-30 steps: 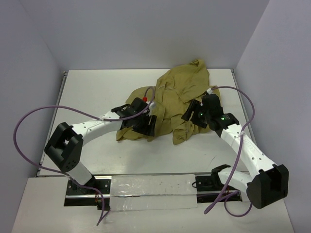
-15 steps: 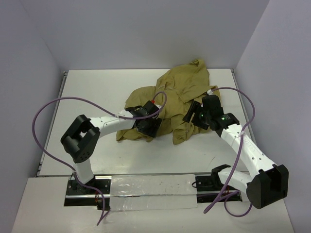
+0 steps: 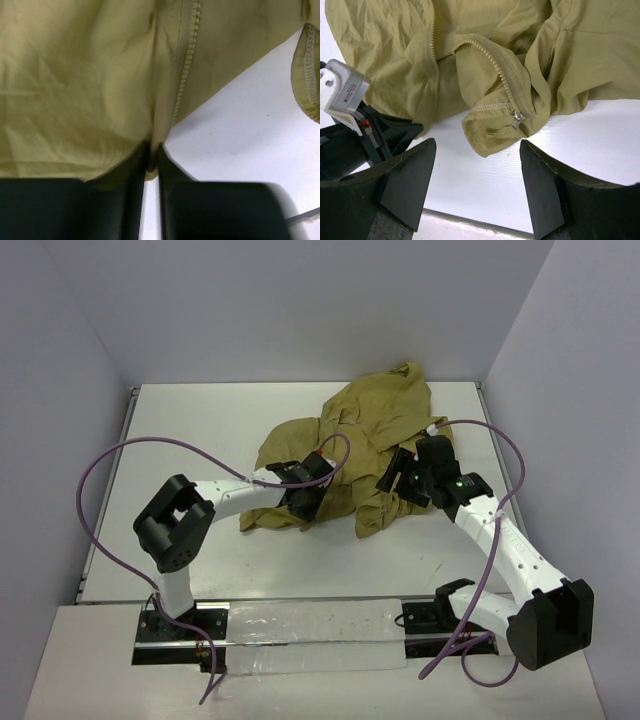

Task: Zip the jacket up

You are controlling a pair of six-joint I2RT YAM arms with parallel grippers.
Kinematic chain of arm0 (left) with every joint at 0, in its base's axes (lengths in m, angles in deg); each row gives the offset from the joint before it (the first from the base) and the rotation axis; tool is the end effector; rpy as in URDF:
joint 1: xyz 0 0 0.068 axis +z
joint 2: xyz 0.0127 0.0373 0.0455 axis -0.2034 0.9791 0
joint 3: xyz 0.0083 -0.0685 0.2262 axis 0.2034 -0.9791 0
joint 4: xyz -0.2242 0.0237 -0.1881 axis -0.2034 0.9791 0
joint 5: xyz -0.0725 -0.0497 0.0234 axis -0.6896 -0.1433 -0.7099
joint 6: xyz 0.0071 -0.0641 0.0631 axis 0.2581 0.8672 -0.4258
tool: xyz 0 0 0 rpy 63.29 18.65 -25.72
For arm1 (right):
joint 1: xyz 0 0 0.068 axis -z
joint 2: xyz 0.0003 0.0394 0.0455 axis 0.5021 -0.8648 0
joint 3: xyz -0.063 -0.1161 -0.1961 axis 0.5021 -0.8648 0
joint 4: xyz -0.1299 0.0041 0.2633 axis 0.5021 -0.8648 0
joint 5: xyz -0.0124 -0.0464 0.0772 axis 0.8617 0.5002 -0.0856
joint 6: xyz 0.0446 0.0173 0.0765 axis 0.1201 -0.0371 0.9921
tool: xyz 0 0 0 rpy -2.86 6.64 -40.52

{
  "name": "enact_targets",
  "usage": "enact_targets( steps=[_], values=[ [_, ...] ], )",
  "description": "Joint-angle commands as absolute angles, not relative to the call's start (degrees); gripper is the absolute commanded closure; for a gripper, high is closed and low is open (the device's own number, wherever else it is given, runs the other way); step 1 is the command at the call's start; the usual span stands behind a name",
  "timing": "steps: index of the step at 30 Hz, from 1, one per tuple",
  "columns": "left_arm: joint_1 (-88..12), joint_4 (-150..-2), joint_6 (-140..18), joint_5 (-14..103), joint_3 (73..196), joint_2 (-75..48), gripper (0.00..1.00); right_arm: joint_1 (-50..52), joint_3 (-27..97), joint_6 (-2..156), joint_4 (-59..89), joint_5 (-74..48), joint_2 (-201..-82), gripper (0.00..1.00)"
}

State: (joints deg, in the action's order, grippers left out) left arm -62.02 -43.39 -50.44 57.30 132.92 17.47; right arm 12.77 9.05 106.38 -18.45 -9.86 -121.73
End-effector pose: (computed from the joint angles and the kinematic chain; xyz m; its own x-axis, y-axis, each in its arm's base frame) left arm 0.2653 -0.3093 0.0770 -0.8200 0.4043 -0.4051 0.4744 0.8761 -0.0859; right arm 0.2893 0.0972 0.2016 -0.7615 0.3774 -0.5270 0.1219 0.8819 0.4554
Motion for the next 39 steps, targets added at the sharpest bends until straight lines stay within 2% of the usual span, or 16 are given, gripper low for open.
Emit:
enact_targets(
  steps=[1,3,6,10,13,18,20,24,35,39],
  values=[
    [-62.36,-42.49,-50.32,58.17,136.19,17.29,0.94,13.17,11.14,105.86,-18.18,-9.93,-121.52,0.25],
    [-61.91,-41.96,-49.87,56.82,136.67,16.58,1.00,13.17,11.34,105.73,-18.35,-9.88,-121.42,0.25],
    [-59.02,-42.52,-48.12,50.91,137.70,13.43,1.00,13.17,11.46,105.05,-18.62,-10.16,-121.34,0.25],
    [-50.56,-47.73,-42.35,35.77,137.11,7.98,1.00,13.17,11.58,103.44,-18.96,-11.04,-121.89,0.25],
    [-44.21,-55.40,-33.37,22.91,133.09,4.54,1.00,13.17,10.46,102.64,-18.68,-11.37,-122.49,0.25],
    [-39.73,-74.21,-17.37,14.83,125.06,2.19,1.00,13.05,7.38,103.17,-17.41,-12.93,-123.53,0.25],
    [-38.60,-84.36,-9.79,13.09,121.39,2.11,1.00,13.00,6.39,103.39,-17.10,-12.95,-123.53,0.25],
    [-38.46,-89.02,-4.09,14.19,120.31,3.20,1.00,12.82,6.28,102.98,-17.42,-11.77,-123.45,0.25],
    [-38.37,-91.12,-0.31,15.97,120.80,4.46,1.00,12.86,6.81,101.95,-17.63,-10.79,-124.78,0.27],
    [-38.35,-90.73,-0.54,16.89,120.63,4.37,1.00,12.06,7.62,101.76,-13.25,-17.12,-123.11,0.30]
  ],
)
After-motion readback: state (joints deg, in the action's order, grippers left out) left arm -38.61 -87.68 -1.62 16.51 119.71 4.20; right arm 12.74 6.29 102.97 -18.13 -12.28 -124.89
